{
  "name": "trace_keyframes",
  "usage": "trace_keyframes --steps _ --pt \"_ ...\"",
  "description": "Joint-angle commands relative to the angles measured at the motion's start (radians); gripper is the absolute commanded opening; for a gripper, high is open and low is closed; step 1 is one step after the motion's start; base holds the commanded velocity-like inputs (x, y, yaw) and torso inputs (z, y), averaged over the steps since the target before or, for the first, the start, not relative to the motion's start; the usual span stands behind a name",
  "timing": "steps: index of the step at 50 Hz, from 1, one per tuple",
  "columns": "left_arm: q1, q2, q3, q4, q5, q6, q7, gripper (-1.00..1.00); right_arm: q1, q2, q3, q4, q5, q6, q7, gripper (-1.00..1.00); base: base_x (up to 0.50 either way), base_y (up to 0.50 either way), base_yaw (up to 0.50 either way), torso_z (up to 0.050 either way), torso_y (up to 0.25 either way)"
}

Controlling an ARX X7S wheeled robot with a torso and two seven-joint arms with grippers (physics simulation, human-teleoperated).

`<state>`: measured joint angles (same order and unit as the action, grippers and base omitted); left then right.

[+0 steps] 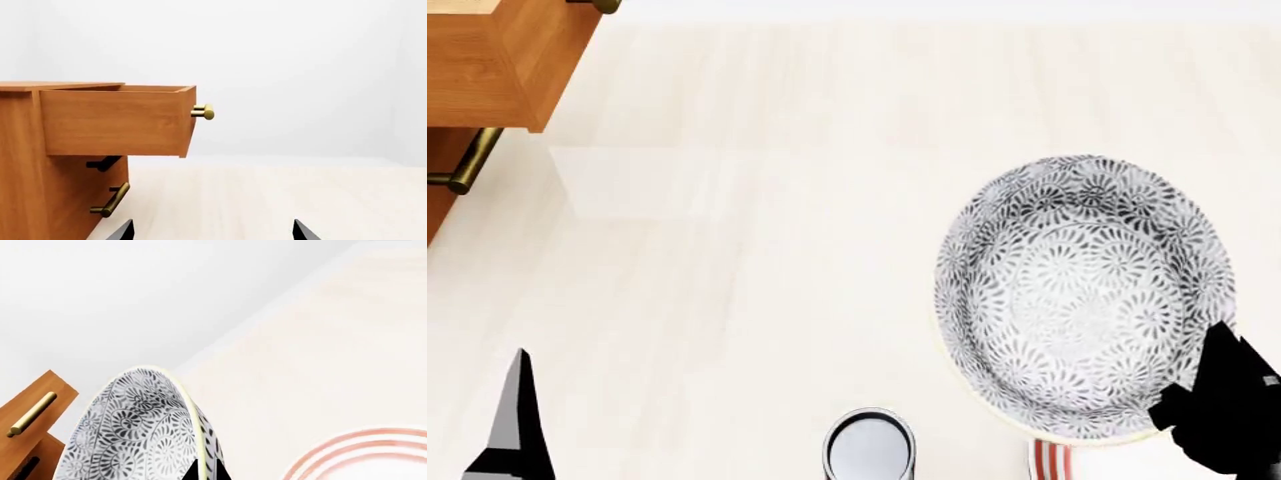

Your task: Put the bowl on the plate.

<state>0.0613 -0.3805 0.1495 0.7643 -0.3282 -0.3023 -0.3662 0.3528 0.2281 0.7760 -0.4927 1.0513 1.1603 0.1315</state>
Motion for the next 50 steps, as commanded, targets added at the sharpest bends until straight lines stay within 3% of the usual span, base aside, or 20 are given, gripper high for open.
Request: trace_keyframes --steps 1,16,50 --pt "-0.001 -0.004 0.006 0.011 0.000 -0.005 -0.006 1.00 -0.095 0.000 0.148 -0.061 0.127 0.017 0.009 -1.00 0.00 0.00 0.00 0.000 0.000" --pt "-0.001 -0.011 0.006 0.020 -0.005 -0.010 -0.013 1.00 -0.158 -0.008 0.298 -0.092 0.292 0.034 0.095 -1.00 0.00 0.00 0.00 0.000 0.001" --pt "-0.007 -0.021 0.007 0.014 -0.014 -0.006 -0.023 1.00 -0.078 0.007 0.304 -0.026 0.293 -0.023 0.274 -1.00 0.00 0.00 0.00 0.000 0.000"
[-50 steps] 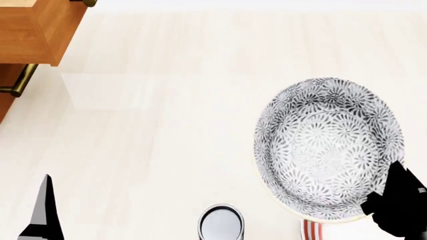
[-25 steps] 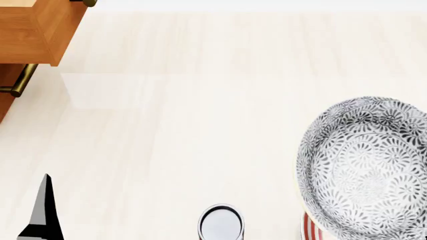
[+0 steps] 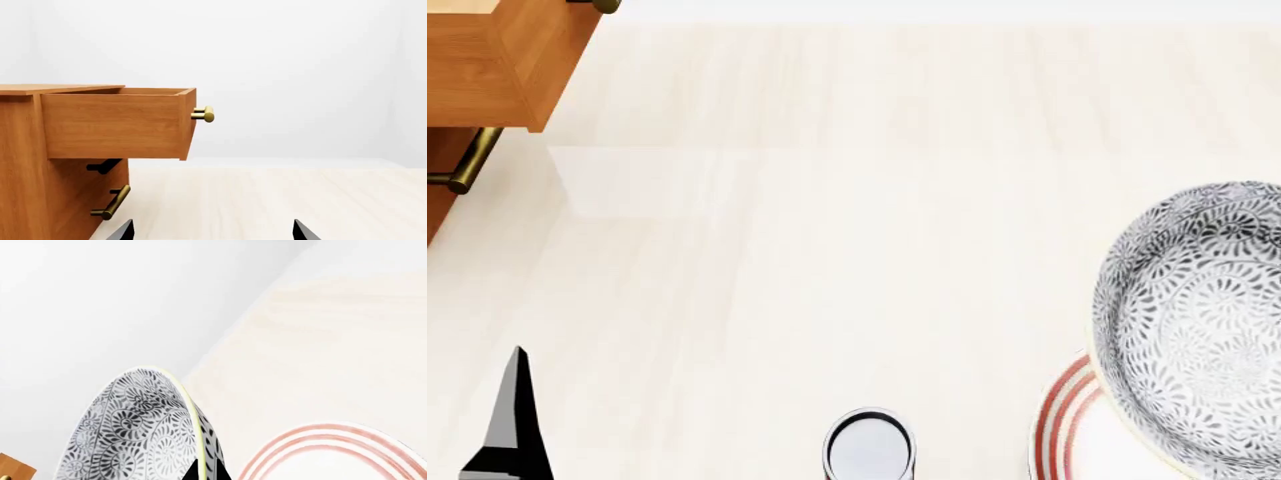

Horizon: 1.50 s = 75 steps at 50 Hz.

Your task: Put the bowl on the plate.

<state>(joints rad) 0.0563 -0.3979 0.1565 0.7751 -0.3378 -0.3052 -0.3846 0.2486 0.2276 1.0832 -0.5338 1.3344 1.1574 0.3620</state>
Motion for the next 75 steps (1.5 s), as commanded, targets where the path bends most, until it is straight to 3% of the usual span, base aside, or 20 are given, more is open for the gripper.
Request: trace_keyframes --steps 1,29,31,44,75 --pt "-0.001 -0.004 0.001 0.007 -0.004 -0.005 -0.006 1.00 0.026 0.009 -0.004 0.015 0.010 -0.021 0.045 -1.00 0.00 0.00 0.00 0.000 0.000" --pt "0.002 -0.008 0.012 -0.012 0.003 0.015 -0.009 1.00 0.057 0.023 -0.051 0.011 0.051 -0.001 0.214 -1.00 0.00 0.00 0.00 0.000 0.000" --pt "0.002 -0.008 0.015 -0.009 0.004 0.012 -0.011 1.00 0.065 0.035 -0.051 -0.003 0.097 0.020 0.296 -1.00 0.00 0.00 0.00 0.000 0.000" --pt "0.002 -0.011 0.021 -0.010 0.005 0.015 -0.014 1.00 0.056 0.052 -0.050 0.000 0.123 0.037 0.412 -1.00 0.00 0.00 0.00 0.000 0.000" --pt "0.003 -0.020 0.026 -0.006 0.000 0.014 -0.024 1.00 0.017 0.005 -0.120 0.070 -0.014 -0.031 0.327 -1.00 0.00 0.00 0.00 0.000 0.001"
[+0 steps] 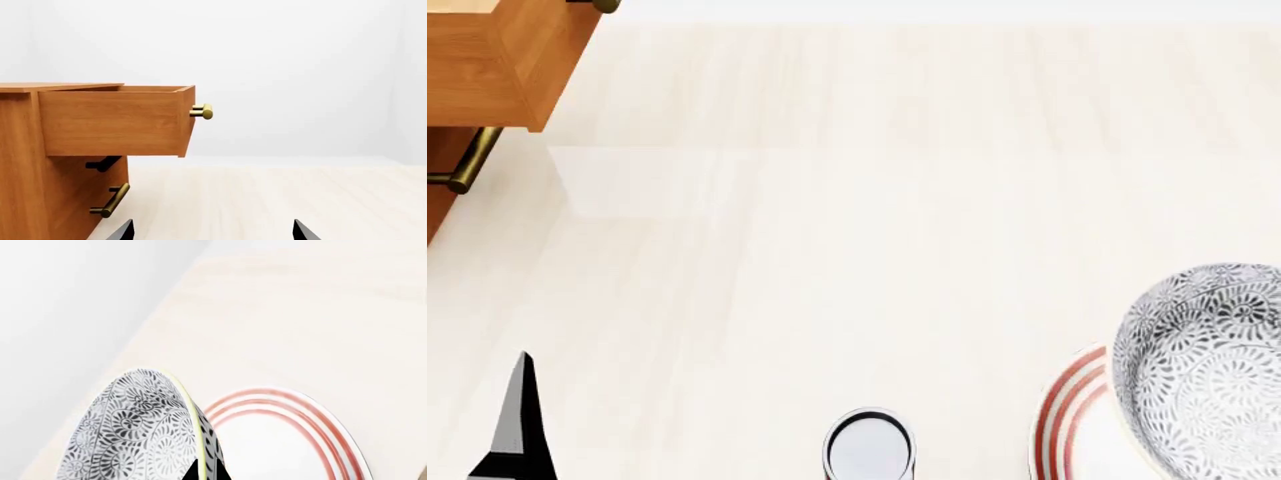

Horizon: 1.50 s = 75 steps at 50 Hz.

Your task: Put the bowl on the plate.

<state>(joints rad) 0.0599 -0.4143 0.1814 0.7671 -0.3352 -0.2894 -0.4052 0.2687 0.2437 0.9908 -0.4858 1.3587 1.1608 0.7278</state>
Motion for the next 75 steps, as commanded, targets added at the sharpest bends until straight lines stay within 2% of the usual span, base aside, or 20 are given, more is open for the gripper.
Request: trace_keyframes --steps 1,39,75 --pt "0.000 -0.002 0.002 -0.005 -0.001 0.004 -0.002 1.00 -0.005 -0.013 -0.035 0.032 -0.053 -0.041 -0.050 -1.00 0.00 0.00 0.00 0.015 0.000" --pt "-0.004 -0.007 0.018 -0.019 0.002 0.015 -0.008 1.00 -0.022 -0.043 -0.140 0.167 -0.217 -0.158 -0.172 -1.00 0.00 0.00 0.00 0.000 0.000" --pt "-0.007 -0.012 0.025 -0.042 0.002 0.034 -0.011 1.00 -0.039 -0.050 -0.172 0.237 -0.267 -0.222 -0.220 -1.00 0.00 0.00 0.00 0.000 0.000"
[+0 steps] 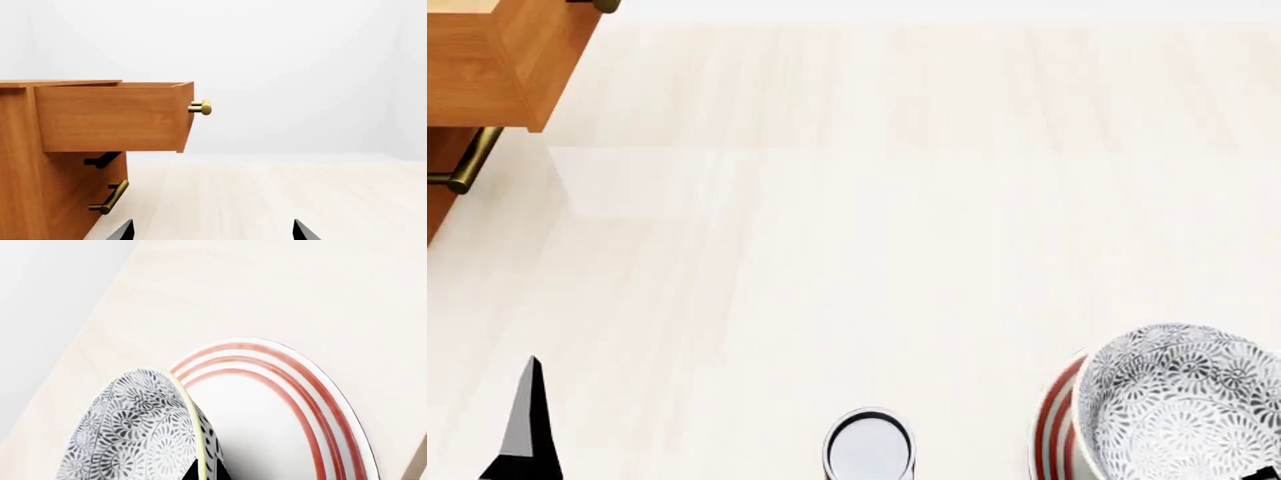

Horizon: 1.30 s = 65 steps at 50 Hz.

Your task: Put the bowl on the plate.

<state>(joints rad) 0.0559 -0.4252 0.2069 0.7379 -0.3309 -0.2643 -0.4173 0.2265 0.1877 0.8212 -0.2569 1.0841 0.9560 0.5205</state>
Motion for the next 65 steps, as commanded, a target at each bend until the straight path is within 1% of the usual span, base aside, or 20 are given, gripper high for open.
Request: trace_keyframes --steps 1,28,37,38,54,65 --pt "-0.002 -0.001 0.001 -0.014 -0.001 0.010 0.001 1.00 0.004 0.007 -0.004 0.003 0.011 -0.014 -0.008 -1.00 0.00 0.00 0.00 0.000 0.000" --pt "0.000 -0.004 0.013 -0.020 0.004 0.022 -0.003 1.00 -0.017 0.003 -0.032 0.044 -0.021 -0.055 -0.045 -1.00 0.00 0.00 0.00 0.000 0.000" --pt "0.000 -0.007 0.014 -0.013 0.002 0.017 -0.007 1.00 -0.018 0.008 -0.037 0.034 -0.002 -0.047 -0.051 -1.00 0.00 0.00 0.00 0.000 0.000" --pt "0.000 -0.007 0.015 -0.012 0.002 0.017 -0.007 1.00 -0.017 0.009 -0.038 0.034 -0.001 -0.047 -0.050 1.00 0.00 0.00 0.00 0.000 0.000" --pt "0.000 -0.011 0.018 -0.005 0.000 0.013 -0.013 1.00 -0.007 0.021 -0.049 0.003 0.042 -0.023 -0.042 1.00 0.00 0.00 0.00 0.000 0.000" --pt "0.000 -0.013 0.020 -0.010 0.000 0.019 -0.014 1.00 -0.016 0.034 -0.019 -0.036 0.089 -0.008 -0.009 1.00 0.00 0.00 0.00 0.000 0.000"
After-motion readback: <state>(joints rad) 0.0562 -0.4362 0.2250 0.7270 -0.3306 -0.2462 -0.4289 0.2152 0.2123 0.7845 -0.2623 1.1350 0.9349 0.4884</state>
